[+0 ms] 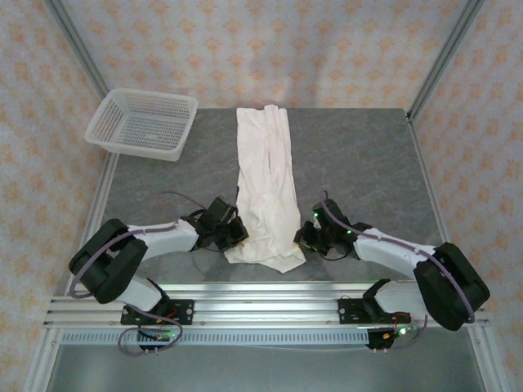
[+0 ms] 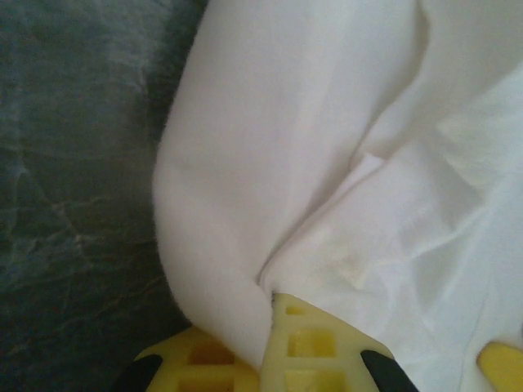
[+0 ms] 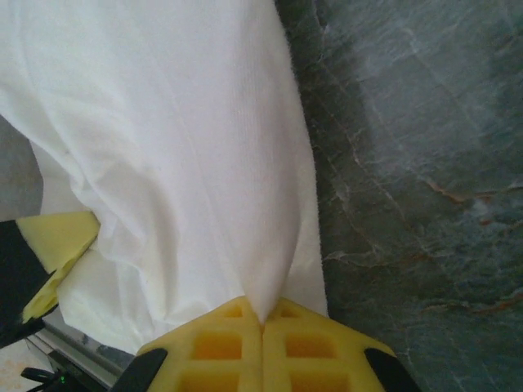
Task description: Fold the inside-out t-shirt
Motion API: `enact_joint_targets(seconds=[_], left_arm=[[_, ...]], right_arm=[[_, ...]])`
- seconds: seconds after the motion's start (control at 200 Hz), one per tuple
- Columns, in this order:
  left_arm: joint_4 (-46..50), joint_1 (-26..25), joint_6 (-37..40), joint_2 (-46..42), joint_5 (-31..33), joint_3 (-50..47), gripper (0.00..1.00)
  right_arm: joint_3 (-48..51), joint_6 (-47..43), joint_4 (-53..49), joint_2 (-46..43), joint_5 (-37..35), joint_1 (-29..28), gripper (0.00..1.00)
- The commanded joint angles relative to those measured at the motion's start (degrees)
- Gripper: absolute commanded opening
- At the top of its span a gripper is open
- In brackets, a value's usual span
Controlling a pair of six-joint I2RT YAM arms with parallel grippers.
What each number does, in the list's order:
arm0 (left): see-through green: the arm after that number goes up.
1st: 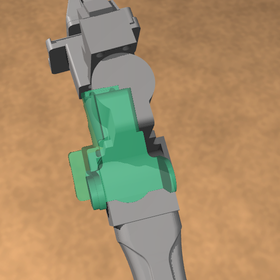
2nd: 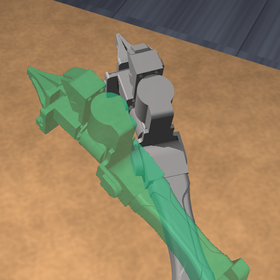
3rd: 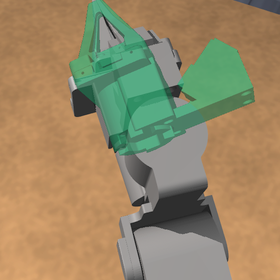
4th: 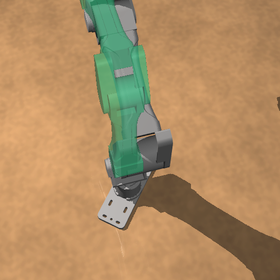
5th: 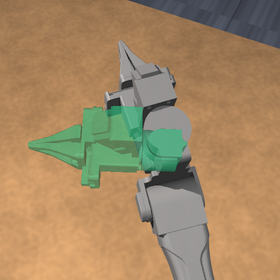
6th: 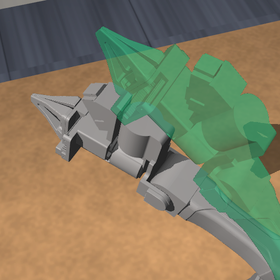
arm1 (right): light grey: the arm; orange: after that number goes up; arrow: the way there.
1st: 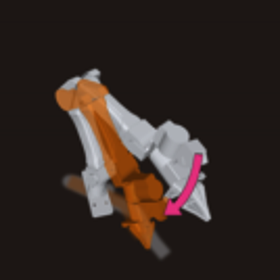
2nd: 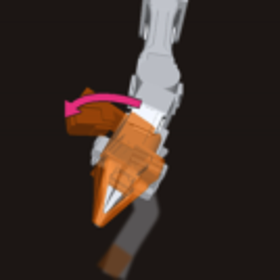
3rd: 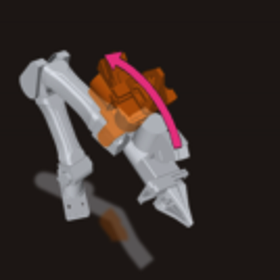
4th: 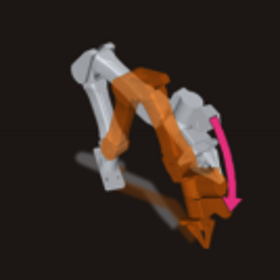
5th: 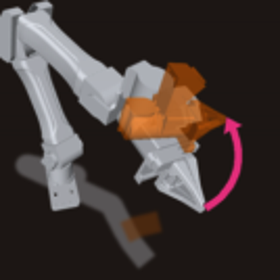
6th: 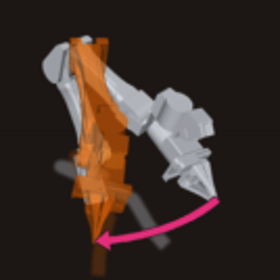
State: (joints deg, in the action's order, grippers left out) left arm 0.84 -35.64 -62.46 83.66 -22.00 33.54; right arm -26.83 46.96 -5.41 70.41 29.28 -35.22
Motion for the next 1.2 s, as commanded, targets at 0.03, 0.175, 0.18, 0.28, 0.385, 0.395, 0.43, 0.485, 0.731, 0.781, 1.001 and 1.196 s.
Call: enact_joint_targets(seconds=[0.03,0.175,0.18,0.28,0.385,0.395,0.43,0.485,0.731,0.781,1.001,1.196], left_arm=[[4.81,-1.00,2.49,-6.53,-0.27,-0.78,0.00],[11.07,-4.26,4.24,-12.37,0.54,-3.94,0.00],[11.35,-4.35,4.26,-12.55,0.72,-4.15,0.00],[13.26,-5.77,3.30,-17.89,1.13,-9.02,0.00],[12.41,-7.40,-1.00,-28.28,-0.44,-13.57,0.00],[12.54,-7.60,-1.33,-29.67,-0.44,-13.65,0.00],[14.10,-8.30,-2.06,-34.12,0.24,-13.49,0.00],[18.37,-8.66,-2.26,-40.40,2.18,-11.82,0.00],[25.09,-2.96,4.14,-40.45,7.93,1.34,0.00],[24.57,-0.86,6.74,-36.77,8.04,4.58,0.00],[16.70,10.95,11.70,-21.17,7.66,15.08,0.00],[11.85,15.89,17.66,-4.00,2.93,26.81,0.00]], right_arm=[[3.00,0.30,-1.51,-5.84,-3.14,-0.37,0.00],[7.16,0.52,-5.38,-14.93,-0.77,-1.47,0.00],[7.28,0.51,-5.83,-15.43,-0.83,-1.58,0.00],[8.58,1.20,-13.56,-27.27,-1.77,-3.89,0.00],[8.30,3.88,-20.14,-40.73,-1.54,-5.28,0.00],[8.14,4.16,-20.69,-41.83,-1.49,-5.36,0.00],[7.69,5.17,-22.13,-45.42,-1.65,-5.47,0.00],[6.55,6.10,-23.34,-49.08,-2.72,-5.56,0.00],[-3.36,-2.40,-8.09,-32.70,-10.08,-5.47,0.00],[-6.55,-5.06,-4.94,-27.27,-11.35,-4.85,0.00],[-18.29,-10.87,7.00,-6.39,-7.37,5.05,0.00],[-27.84,-11.26,16.09,12.37,-0.73,11.38,0.00]])
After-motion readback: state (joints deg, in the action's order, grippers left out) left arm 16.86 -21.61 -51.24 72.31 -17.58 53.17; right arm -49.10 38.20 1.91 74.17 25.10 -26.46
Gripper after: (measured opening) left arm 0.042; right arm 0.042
